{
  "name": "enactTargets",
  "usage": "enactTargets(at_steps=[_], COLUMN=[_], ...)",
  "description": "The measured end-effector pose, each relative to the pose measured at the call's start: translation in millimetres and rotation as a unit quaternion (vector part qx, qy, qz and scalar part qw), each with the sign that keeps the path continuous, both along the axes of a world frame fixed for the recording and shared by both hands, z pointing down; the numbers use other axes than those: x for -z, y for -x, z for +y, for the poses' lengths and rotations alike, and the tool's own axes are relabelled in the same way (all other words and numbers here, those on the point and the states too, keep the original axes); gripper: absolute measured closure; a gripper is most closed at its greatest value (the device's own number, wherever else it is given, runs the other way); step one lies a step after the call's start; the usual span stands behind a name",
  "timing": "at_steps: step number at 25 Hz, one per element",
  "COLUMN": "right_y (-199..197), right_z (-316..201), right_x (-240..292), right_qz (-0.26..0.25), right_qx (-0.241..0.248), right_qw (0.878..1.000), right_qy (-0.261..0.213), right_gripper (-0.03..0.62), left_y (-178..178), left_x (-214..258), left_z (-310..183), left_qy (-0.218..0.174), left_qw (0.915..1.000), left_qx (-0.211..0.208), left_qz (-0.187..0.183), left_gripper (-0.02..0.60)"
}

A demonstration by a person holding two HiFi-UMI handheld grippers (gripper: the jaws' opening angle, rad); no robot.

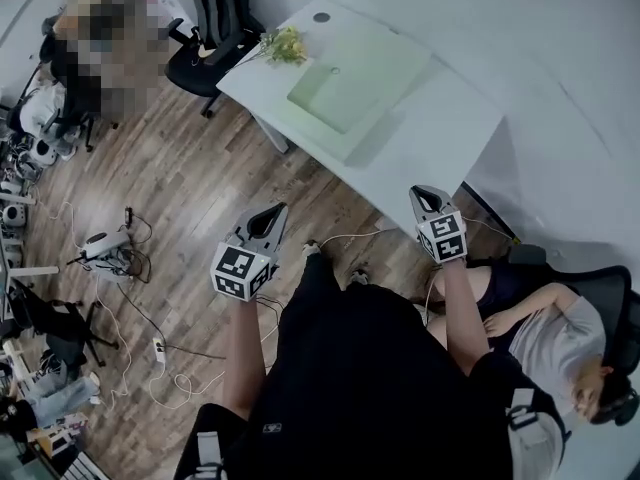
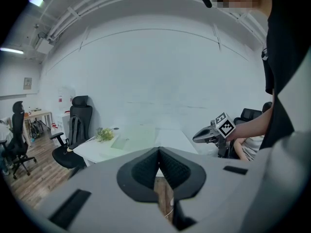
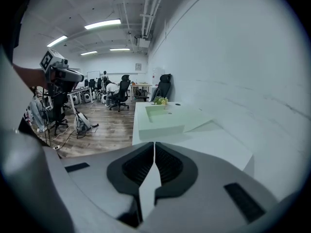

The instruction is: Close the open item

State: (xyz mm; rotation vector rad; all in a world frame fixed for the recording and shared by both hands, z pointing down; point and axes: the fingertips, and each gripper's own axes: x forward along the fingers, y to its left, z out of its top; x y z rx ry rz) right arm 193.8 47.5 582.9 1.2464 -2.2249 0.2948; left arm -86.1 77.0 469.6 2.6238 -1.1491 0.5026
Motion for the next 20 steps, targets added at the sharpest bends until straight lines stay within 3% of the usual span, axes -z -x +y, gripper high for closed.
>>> enactTargets(at_steps=[5,9,20], right_y=[6.5,2.8,23.1], right_z=[-19.1,-38.9,-106.3], right_x=[-4.4,-1.9,10.1], right_qz=[0.012,-0.005,0.002], right_qx=[-0.012,-0.061,-0.138], right_qw=[1.000,0.998,0.990], right_qy=[0.000,0.010,-0.008], right_gripper=[0.586,0.586,0.586], left_y=[6.8,21.5,42.9], left_x=[-7.5,-19.3,-42.0], left_z=[-36.2,-75.7,-156.9], left_qy=[0.002,0.009,0.034], left_qw=[0.9997,0.9967,0.9869], left_qx=[-0.026,-0.059,-0.151], left_qz=[-0.002,-0.055,-0.046], left_gripper=[0.577,0.577,0.577])
